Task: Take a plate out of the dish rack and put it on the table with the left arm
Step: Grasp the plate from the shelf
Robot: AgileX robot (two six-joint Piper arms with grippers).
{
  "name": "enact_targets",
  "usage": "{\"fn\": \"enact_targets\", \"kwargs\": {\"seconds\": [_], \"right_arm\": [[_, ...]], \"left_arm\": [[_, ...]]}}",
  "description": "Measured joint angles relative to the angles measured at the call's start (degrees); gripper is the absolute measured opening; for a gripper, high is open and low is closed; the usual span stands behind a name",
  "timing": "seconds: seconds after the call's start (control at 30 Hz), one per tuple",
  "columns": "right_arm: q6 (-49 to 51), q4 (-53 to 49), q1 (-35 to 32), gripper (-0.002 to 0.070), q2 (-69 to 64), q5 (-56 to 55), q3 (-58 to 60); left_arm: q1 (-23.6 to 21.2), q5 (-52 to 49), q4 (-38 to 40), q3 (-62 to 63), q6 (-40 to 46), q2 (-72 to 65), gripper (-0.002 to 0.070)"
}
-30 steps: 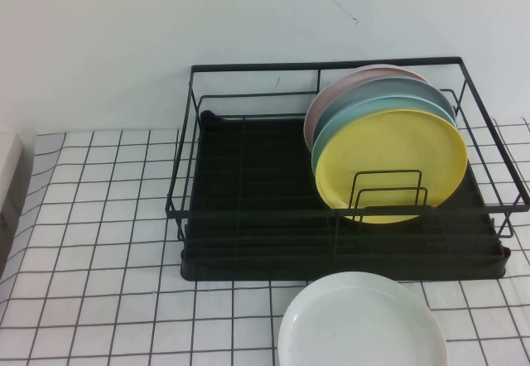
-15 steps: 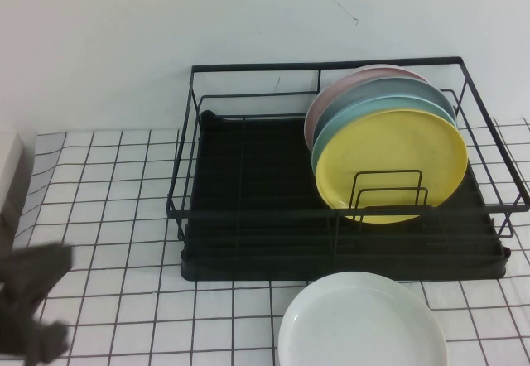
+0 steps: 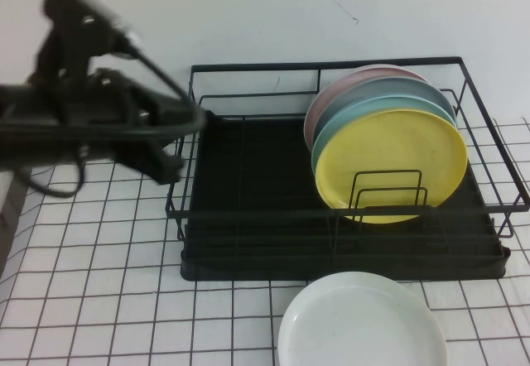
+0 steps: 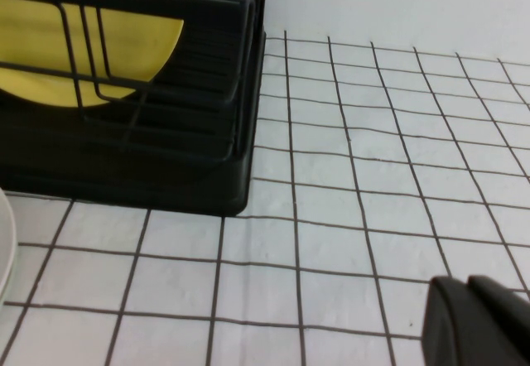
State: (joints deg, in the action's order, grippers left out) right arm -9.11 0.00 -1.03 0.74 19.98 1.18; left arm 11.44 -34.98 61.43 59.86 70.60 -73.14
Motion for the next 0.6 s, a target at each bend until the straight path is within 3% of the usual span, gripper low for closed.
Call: {"fn": "enact_targets", "kwargs": {"seconds": [0.2, 0.43, 0.5, 0.6], "right_arm": [[0.0, 0.0, 0.0, -0.0004, 0.0, 0.0, 0.0], [0.0, 0.0, 0.0, -0.0004, 0.0, 0.0, 0.0], [0.0, 0.0, 0.0, -0.0004, 0.0, 0.0, 0.0], [0.0, 0.0, 0.0, -0.0004, 0.0, 0.0, 0.0]], "left_arm": [[9.2, 5.2, 1.2, 6.6, 9.4, -10.2, 0.003], [17.8, 10.2, 1.7, 12.1, 20.0, -21.1, 0.0329], [19.9, 13.9, 1.9, 13.0, 22.1, -23.7, 0.037], [22.0, 18.7, 2.1, 14.6, 24.6, -26.9, 0.0377]]}}
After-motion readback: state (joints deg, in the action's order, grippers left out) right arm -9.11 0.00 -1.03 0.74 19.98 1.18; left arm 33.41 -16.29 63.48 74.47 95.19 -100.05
